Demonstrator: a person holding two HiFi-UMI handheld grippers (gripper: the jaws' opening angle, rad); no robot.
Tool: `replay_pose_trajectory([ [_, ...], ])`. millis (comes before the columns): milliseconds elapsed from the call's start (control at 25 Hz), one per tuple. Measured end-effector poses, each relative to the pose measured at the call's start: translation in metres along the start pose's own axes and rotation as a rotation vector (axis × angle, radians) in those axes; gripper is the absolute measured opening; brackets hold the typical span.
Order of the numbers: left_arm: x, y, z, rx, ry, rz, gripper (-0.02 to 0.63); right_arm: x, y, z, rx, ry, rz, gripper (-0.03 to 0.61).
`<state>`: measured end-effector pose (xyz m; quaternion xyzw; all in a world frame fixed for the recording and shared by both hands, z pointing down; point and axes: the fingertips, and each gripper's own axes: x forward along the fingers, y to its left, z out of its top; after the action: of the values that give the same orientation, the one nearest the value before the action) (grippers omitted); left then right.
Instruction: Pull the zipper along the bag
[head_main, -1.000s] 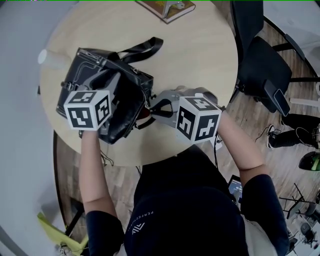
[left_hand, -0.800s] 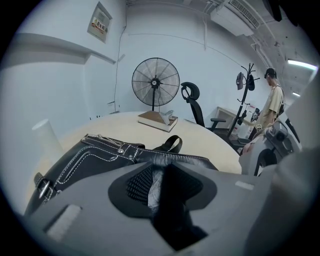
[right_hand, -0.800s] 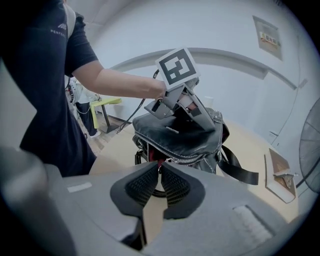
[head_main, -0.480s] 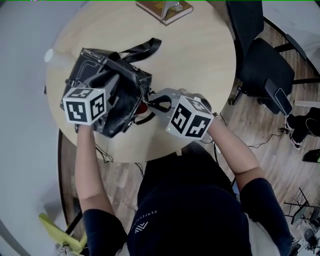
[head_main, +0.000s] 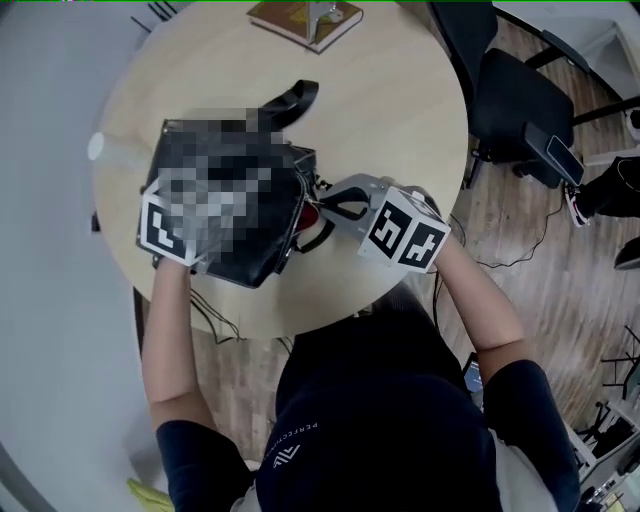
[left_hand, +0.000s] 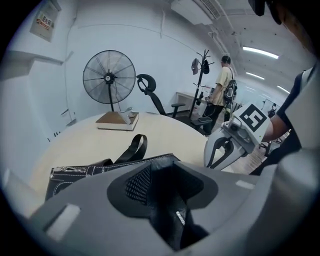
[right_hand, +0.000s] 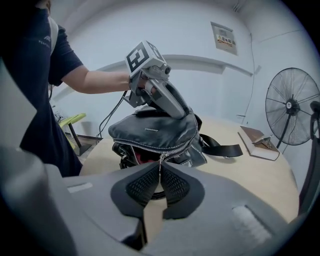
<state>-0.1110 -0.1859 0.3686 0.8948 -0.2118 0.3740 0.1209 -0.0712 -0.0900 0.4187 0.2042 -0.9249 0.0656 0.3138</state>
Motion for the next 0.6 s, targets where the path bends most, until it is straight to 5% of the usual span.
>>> replay_pose_trajectory([
  [440,0.003,-0.018,0.009,0.128,0.000,-0.218,0.138,-0.002,-0.002,0.004,0.033,-0.015,-0.084,0.012],
  [600,0.012,-0.026,0.006,0.221,0.041,-0.208,0.137,0.001,-0.001,0.003,0.043,-0.003,-0.113,0.012],
])
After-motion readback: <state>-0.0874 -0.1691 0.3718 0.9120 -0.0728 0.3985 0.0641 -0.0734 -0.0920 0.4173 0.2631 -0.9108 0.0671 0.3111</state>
